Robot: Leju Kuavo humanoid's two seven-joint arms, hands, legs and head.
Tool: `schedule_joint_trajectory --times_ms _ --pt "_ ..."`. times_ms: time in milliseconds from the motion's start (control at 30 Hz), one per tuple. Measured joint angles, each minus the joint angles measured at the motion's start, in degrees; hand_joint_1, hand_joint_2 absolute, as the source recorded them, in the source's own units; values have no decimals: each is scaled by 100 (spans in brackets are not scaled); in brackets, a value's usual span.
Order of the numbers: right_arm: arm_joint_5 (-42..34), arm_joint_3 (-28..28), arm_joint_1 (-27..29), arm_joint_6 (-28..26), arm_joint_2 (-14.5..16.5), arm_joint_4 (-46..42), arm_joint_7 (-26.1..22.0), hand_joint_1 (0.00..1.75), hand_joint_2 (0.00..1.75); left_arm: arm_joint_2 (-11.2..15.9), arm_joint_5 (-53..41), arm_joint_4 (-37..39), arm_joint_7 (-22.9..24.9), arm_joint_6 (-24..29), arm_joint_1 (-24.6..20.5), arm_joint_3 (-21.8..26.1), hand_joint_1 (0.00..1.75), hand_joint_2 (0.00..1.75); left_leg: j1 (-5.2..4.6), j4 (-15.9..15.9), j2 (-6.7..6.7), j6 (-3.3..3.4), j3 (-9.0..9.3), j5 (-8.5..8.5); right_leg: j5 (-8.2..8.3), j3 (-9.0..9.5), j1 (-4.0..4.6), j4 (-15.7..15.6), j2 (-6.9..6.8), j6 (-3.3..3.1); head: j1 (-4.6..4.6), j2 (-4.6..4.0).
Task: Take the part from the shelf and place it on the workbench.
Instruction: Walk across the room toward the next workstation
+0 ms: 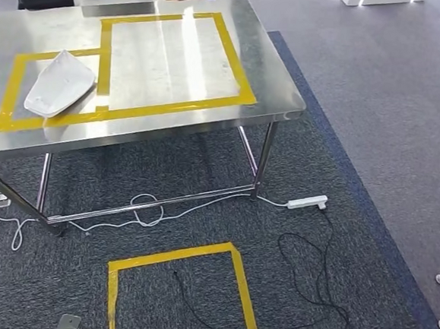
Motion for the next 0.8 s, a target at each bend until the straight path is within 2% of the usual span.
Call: schedule_joint_trajectory --times_ms 33,100,133,167,233,267,300,333,367,400,433,467,500,533,600,633,667,733,767,800 --pt "0 0 2 -1 0 0 -3 0 0 -10 0 2 -1 -1 -2 6 0 0 -8 -124 -26 38 58 -60 62 -43 2 7 57 34 -1 0" --pt "0 -1 30 0 0 0 -5 0 0 -22 0 6 -1 -1 -3 14 0 0 -9 -114 115 143 -12 -24 146 -100 -5 -2 133 94 4 0" --pt "0 -2 48 0 0 0 -3 0 0 -26 -1 8 -1 -2 -6 16 0 0 -7 -103 189 205 -57 21 52 -149 -3 62 78 120 24 0" --pt "0 -3 58 -1 0 0 -1 0 0 -28 -9 9 0 -3 -5 18 0 0 -3 -106 270 259 -113 69 -161 -224 1 248 -30 145 47 0" --pt "0 -4 49 0 3 0 3 0 0 -27 -61 10 13 -6 6 20 0 0 -21 -107 420 314 -239 164 -765 -420 3 965 -291 183 91 0" --pt "-1 -4 38 1 5 0 5 0 0 -27 -93 10 26 -7 13 20 0 0 -31 -106 505 314 -304 208 -960 -503 -5 1388 -356 198 96 0" --pt "-3 -5 31 2 8 0 9 0 0 -27 -124 10 40 -8 20 20 0 0 -36 -104 589 309 -364 254 -993 -537 -14 1714 -384 208 96 0" --pt "-5 -7 32 3 10 0 14 0 0 -27 -148 10 51 -8 22 20 0 0 -38 -103 672 299 -421 299 -903 -498 -23 1884 -400 214 95 0" --pt "-8 -10 34 4 11 0 21 0 0 -28 -165 10 57 -8 21 20 0 0 -38 -101 749 284 -471 343 -738 -341 -31 1816 -423 216 96 0" --pt "-10 -15 34 4 11 0 28 0 0 -29 -181 10 58 -8 20 20 0 0 -38 -100 818 261 -512 384 -594 -64 -35 1515 -484 213 96 0" --pt "-12 -19 28 4 13 0 33 0 0 -31 -197 10 57 -8 20 20 0 0 -44 -97 877 233 -541 418 -572 293 -30 1057 -615 211 98 0" --pt "-13 -21 13 4 15 0 36 0 0 -36 -205 10 55 -8 23 20 0 0 -52 -93 934 200 -558 449 -634 638 -8 561 -742 181 98 0" --pt "-16 -22 -4 5 17 0 36 0 0 -40 -211 10 52 -8 24 20 0 0 -61 -89 990 164 -561 476 -726 861 13 196 -844 140 97 0" --pt "-20 -25 -18 7 20 0 34 0 0 -44 -214 10 50 -9 21 20 0 0 -67 -87 1049 132 -558 499 -813 960 39 -7 -887 92 101 0" --pt "-28 -33 -11 17 20 0 35 0 0 -55 -219 10 49 -20 9 20 0 0 -52 -81 1145 62 -550 522 -806 909 55 -70 -782 -31 106 0" --pt "-30 -39 1 21 20 0 37 0 0 -58 -225 10 49 -26 4 20 0 0 -39 -30 1082 32 -572 462 -778 890 54 -75 -717 -83 106 0" --pt "-31 -43 9 24 19 0 40 0 0 -62 -239 10 50 -34 8 20 0 0 -29 116 952 5 -634 327 -737 866 49 -84 -653 -138 97 0" --pt "-49 -54 8 24 18 0 33 0 0 -70 -286 10 57 -59 32 21 0 0 -24 761 615 -21 -901 -114 -652 800 51 -86 -517 -211 78 0" --pt "-60 -63 8 26 17 0 28 0 0 -74 -312 10 73 -83 48 21 0 0 -32 1165 523 -19 -1066 -308 -615 754 62 -81 -436 -234 72 0" --pt "-64 -73 13 33 17 0 26 0 0 -76 -335 10 96 -117 59 22 0 0 -45 1468 479 -9 -1183 -405 -587 716 76 -75 -349 -246 70 0"
